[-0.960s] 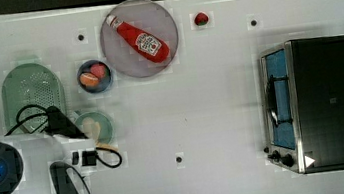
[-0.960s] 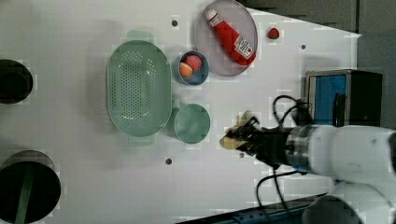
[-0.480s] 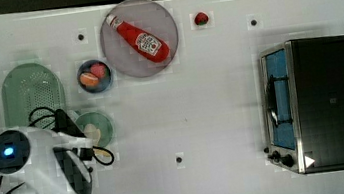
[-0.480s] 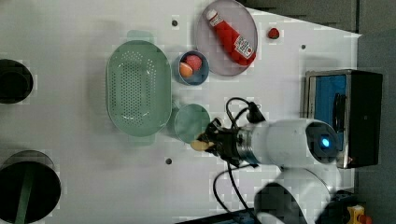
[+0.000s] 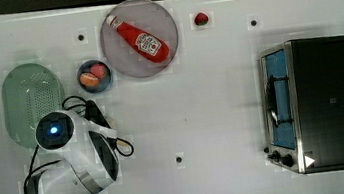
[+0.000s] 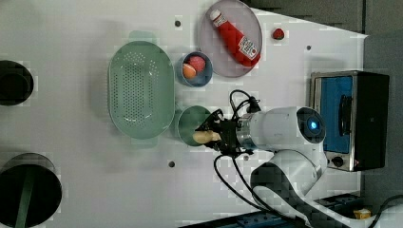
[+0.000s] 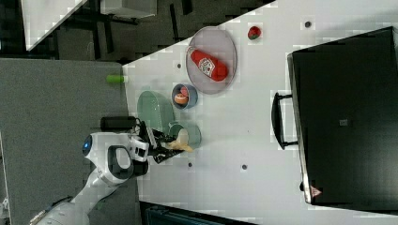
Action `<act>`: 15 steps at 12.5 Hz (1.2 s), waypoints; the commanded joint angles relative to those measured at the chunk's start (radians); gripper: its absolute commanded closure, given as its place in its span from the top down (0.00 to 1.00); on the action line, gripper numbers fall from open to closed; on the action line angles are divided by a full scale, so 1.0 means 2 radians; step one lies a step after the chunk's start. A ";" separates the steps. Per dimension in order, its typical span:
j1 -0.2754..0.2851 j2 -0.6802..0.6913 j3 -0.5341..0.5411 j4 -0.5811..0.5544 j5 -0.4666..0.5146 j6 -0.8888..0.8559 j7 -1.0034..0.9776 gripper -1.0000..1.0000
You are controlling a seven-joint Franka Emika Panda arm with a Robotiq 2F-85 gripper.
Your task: Pick Banana and place it in mug.
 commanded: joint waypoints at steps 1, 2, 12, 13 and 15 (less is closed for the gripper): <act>0.013 -0.043 0.000 0.001 -0.005 0.012 0.037 0.85; 0.013 -0.047 -0.001 0.000 -0.005 0.010 0.037 1.00; -0.004 -0.198 -0.074 0.048 -0.003 -0.154 -0.087 1.00; -0.007 -0.215 -0.095 0.062 -0.003 -0.182 -0.124 1.00; -0.012 -0.237 -0.141 0.092 -0.003 -0.222 -0.200 1.00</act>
